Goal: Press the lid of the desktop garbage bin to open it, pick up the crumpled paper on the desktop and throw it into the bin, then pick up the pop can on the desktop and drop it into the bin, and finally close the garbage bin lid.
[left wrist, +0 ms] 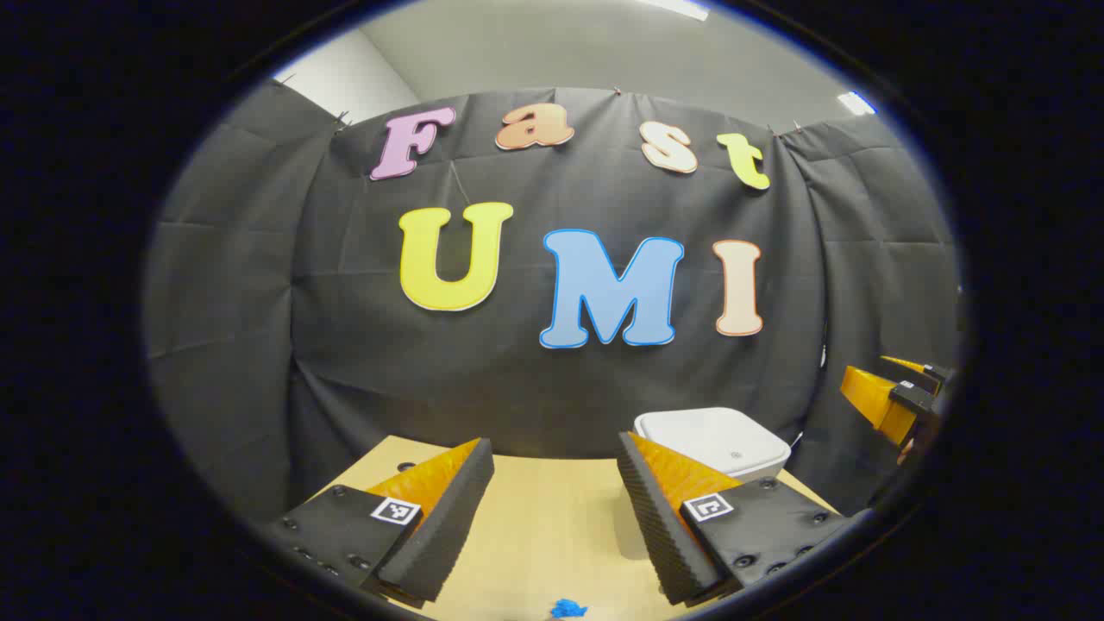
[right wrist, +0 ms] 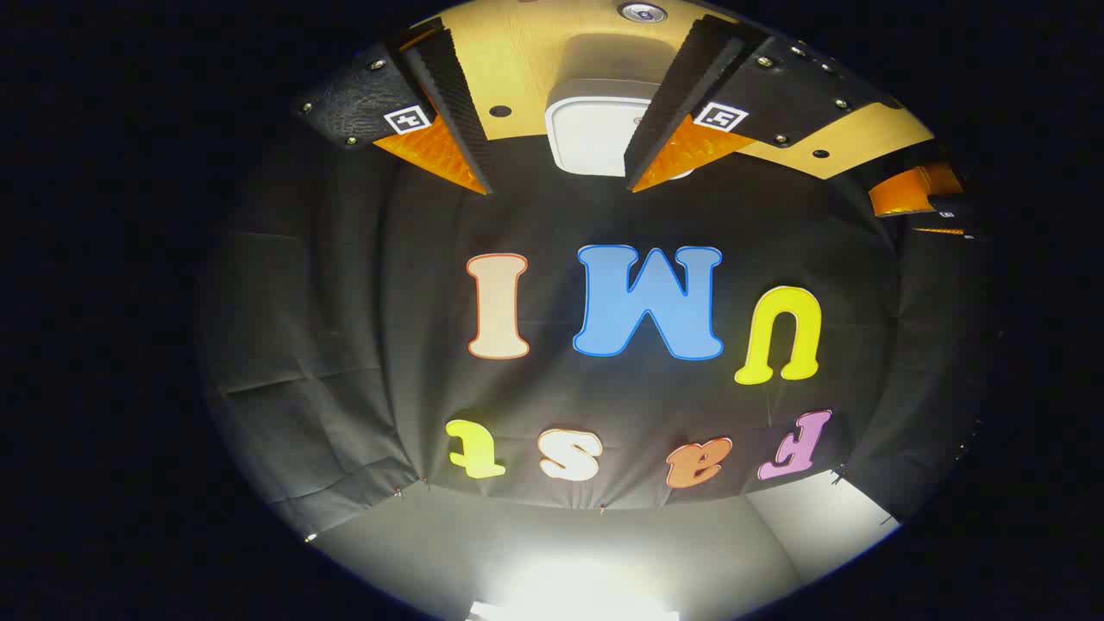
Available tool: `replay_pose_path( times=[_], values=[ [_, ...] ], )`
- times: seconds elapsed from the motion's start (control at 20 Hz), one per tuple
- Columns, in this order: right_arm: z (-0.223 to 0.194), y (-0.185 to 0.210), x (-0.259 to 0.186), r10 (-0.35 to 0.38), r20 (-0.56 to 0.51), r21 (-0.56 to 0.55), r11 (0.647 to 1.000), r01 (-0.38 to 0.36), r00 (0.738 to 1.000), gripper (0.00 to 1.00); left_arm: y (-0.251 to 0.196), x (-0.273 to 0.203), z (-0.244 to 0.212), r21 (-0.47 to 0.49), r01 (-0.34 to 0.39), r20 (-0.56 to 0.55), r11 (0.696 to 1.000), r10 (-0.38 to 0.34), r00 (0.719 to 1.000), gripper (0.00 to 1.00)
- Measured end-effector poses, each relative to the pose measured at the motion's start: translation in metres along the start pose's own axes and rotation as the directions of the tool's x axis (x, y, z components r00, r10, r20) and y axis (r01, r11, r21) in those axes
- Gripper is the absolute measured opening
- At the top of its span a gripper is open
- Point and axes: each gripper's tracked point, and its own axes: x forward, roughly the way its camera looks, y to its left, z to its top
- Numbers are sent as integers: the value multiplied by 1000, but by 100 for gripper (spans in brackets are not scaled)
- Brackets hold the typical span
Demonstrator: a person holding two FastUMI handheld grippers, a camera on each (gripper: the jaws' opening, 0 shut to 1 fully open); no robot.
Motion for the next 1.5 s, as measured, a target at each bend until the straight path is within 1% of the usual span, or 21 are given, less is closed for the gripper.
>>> replay_pose_path(
  times=[0.35, 0.9, 1.35, 1.4, 1.45, 1.5],
  values=[
    [-2, -3, 0, -4, -7, 13, 1000, 5, 1000, 95, -10, 3, 8, 6, 26, 23, 1000, -26, 999, 95],
    [-2, 3, 3, 42, -5, 30, 999, -42, 999, 95, -17, -1, 19, 34, 28, 51, 999, -30, 998, 95],
    [-2, 6, 3, 59, 0, 28, 998, -59, 998, 95, -20, -5, 22, 41, 34, 58, 999, -36, 998, 95],
    [-2, 7, 2, 60, -5, 28, 998, -60, 998, 100, -21, -5, 21, 42, 33, 59, 999, -36, 998, 95],
    [-3, 10, 3, 71, -8, 28, 997, -71, 997, 91, -21, -5, 21, 42, 34, 59, 999, -36, 998, 95],
    [-2, 12, 3, 75, -9, 29, 997, -75, 997, 96, -21, -7, 22, 42, 34, 60, 999, -36, 998, 95]
  ],
)
